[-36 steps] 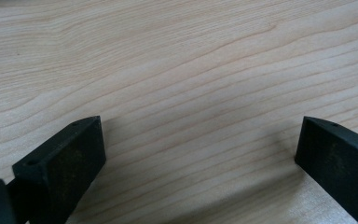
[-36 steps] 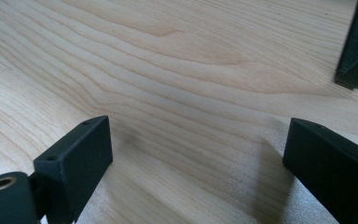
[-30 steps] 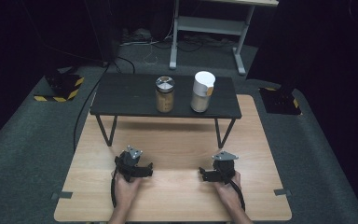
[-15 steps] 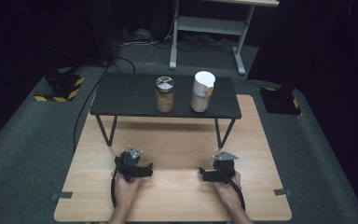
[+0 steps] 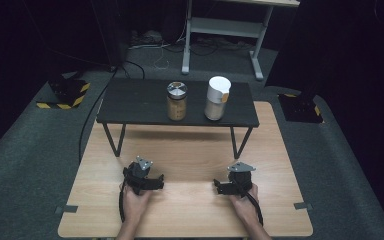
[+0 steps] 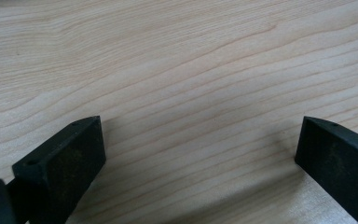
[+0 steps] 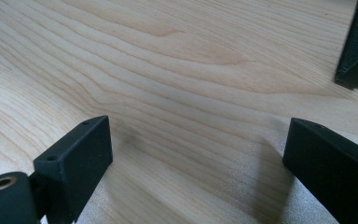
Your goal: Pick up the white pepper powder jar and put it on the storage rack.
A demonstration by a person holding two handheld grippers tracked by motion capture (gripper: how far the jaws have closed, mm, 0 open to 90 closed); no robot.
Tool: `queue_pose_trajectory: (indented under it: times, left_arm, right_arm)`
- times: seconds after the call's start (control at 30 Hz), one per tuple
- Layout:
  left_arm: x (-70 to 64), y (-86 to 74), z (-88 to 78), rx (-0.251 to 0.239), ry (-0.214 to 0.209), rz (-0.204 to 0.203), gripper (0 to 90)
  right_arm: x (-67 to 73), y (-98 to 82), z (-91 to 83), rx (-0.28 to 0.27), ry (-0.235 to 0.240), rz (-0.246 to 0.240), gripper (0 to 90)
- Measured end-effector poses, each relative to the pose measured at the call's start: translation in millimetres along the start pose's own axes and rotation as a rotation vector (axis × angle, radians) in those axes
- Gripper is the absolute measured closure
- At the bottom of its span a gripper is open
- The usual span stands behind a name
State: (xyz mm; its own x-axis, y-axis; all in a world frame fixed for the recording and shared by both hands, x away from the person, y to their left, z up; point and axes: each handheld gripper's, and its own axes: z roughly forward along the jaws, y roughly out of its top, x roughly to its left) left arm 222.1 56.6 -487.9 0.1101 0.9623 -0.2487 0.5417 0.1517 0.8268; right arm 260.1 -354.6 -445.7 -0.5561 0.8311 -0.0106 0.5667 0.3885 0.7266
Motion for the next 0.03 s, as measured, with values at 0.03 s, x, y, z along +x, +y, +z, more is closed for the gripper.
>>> queue_pose_trajectory:
  times: [0.03]
  left_arm:
    - [0.0,0.0,0.0,0.0,0.0,0.0,1.1]
  right_arm:
    - [0.0,0.0,0.0,0.0,0.0,0.0,7.3]
